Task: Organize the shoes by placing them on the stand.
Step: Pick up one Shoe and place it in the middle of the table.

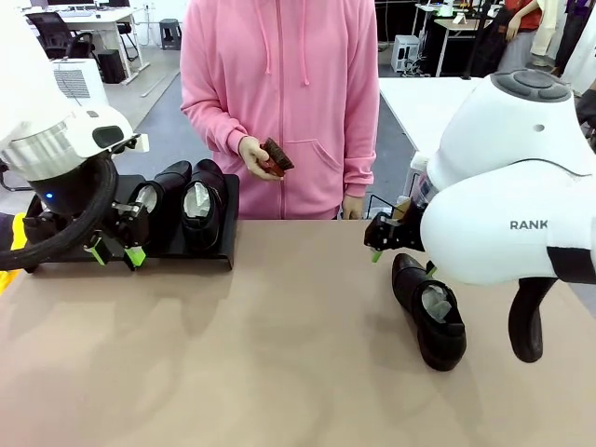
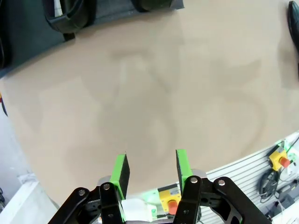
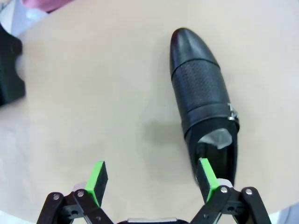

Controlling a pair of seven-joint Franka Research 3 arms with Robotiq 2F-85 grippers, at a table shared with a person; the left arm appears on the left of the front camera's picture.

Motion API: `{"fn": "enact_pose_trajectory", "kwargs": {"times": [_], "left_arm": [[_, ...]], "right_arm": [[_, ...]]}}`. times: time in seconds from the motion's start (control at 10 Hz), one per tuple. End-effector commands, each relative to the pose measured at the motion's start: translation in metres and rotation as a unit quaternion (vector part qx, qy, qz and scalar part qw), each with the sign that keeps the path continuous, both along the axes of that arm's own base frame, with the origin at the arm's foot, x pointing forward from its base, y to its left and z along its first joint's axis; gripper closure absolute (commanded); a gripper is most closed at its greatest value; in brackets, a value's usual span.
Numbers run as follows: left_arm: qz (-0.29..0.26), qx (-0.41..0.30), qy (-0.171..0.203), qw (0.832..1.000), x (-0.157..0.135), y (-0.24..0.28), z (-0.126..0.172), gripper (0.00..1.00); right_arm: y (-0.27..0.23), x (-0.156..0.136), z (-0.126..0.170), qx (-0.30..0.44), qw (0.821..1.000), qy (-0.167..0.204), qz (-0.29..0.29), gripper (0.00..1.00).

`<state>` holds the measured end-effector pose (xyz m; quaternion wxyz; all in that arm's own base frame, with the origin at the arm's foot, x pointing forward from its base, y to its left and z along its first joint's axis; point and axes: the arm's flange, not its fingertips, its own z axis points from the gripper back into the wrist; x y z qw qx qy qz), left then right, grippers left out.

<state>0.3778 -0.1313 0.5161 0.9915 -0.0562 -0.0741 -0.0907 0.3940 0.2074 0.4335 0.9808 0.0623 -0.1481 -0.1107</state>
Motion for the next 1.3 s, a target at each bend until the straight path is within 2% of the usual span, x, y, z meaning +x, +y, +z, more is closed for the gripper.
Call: {"fn": "enact_pose_trajectory", "kwargs": {"times": [0.0, 0.5, 0.8, 1.0, 1.2], "left_arm": [[-0.006, -0.005, 0.002, 1.000, 0.000, 0.005, 0.001, 0.46], [-0.006, -0.005, 0.002, 1.000, 0.000, 0.005, 0.001, 0.46], [-0.006, -0.005, 0.002, 1.000, 0.000, 0.005, 0.001, 0.46], [-0.006, -0.005, 0.002, 1.000, 0.000, 0.005, 0.001, 0.46], [-0.006, -0.005, 0.002, 1.000, 0.000, 0.005, 0.001, 0.46]], "right_arm": [[-0.007, 0.013, -0.020, -0.028, 0.997, 0.012, 0.074, 0.00], [-0.011, 0.013, -0.058, -0.091, 0.985, 0.079, 0.121, 0.00], [-0.006, 0.014, -0.088, -0.081, 0.980, 0.122, 0.132, 0.00], [-0.007, 0.017, -0.097, -0.070, 0.981, 0.126, 0.128, 0.00], [-0.010, 0.017, -0.093, -0.071, 0.983, 0.115, 0.123, 0.34]]}}
